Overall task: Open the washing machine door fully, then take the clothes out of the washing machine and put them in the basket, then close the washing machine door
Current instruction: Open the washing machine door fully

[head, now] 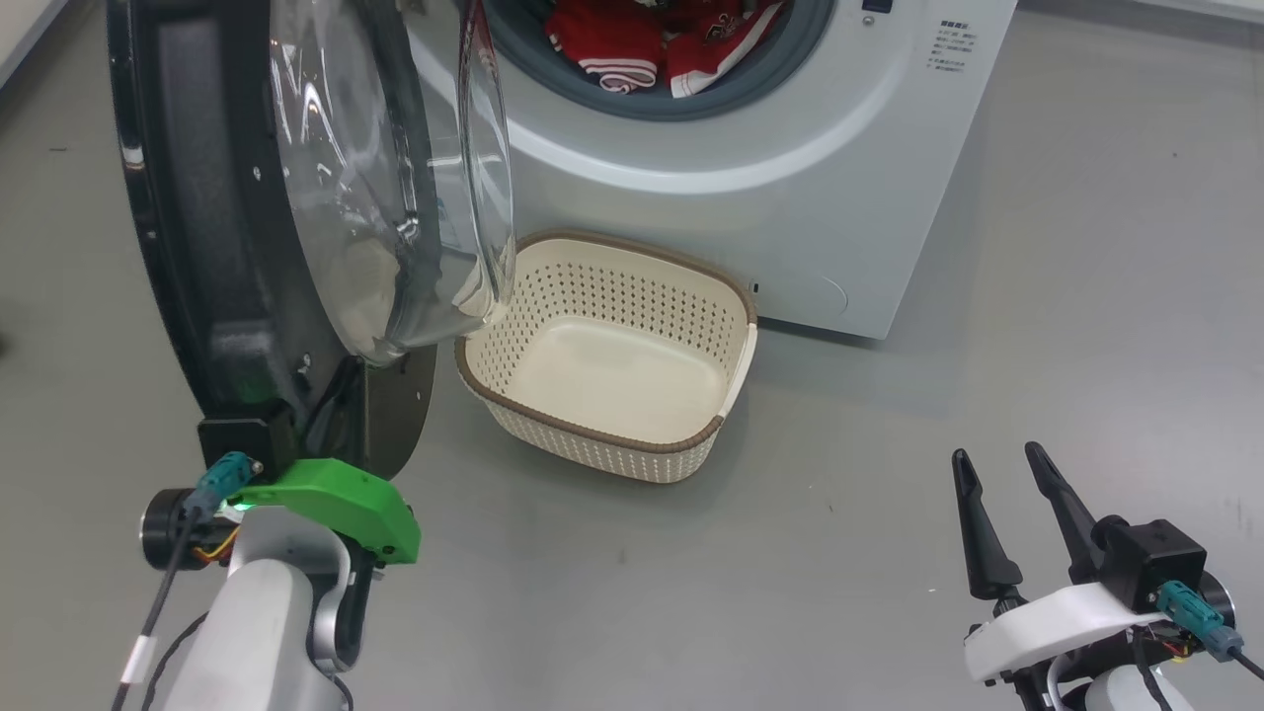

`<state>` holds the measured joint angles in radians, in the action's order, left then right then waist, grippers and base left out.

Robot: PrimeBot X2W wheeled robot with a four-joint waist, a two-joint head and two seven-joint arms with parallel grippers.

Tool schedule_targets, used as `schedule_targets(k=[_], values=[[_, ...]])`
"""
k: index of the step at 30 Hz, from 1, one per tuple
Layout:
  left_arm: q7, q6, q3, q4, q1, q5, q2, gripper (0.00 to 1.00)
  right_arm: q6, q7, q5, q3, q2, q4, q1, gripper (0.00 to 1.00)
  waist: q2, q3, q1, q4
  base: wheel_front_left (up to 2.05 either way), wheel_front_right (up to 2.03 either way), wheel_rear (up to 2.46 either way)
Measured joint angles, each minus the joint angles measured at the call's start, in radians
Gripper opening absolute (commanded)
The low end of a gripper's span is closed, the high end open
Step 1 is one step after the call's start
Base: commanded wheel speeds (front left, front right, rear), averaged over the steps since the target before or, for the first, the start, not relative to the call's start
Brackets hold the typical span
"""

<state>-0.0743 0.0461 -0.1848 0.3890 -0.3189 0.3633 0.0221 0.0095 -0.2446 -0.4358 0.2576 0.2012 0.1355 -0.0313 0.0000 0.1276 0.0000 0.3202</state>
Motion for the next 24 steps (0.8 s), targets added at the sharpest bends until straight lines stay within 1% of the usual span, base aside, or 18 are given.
schedule_targets(k=[4,11,14,16,24], values=[[-0.014,0.011,0.047,0.004,-0.007,0.025,0.009,0.00,0.001,0.012,0.010,0.007,0.008,-0.007,0.003,1.00,0.0000,0.025,0.0000,0.023,0.00,0.00,0.00],[-0.030,0.020,0.135,0.010,-0.026,0.058,0.049,0.00,0.007,0.040,0.033,0.027,0.022,-0.025,0.031,1.00,0.0000,0.081,0.0000,0.054,0.00,0.00,0.00],[-0.033,0.022,0.163,0.013,-0.034,0.078,0.060,0.00,0.009,0.047,0.044,0.035,0.024,-0.032,0.044,1.00,0.0000,0.099,0.0000,0.060,0.00,0.00,0.00],[-0.041,0.029,0.215,0.018,-0.049,0.112,0.072,0.00,0.009,0.059,0.053,0.038,0.031,-0.041,0.062,1.00,0.0000,0.129,0.0000,0.066,0.00,0.00,0.00],[-0.059,0.038,0.303,0.035,-0.086,0.156,0.118,0.00,0.009,0.088,0.072,0.046,0.050,-0.059,0.098,1.00,0.0000,0.207,0.0001,0.071,0.00,0.00,0.00]])
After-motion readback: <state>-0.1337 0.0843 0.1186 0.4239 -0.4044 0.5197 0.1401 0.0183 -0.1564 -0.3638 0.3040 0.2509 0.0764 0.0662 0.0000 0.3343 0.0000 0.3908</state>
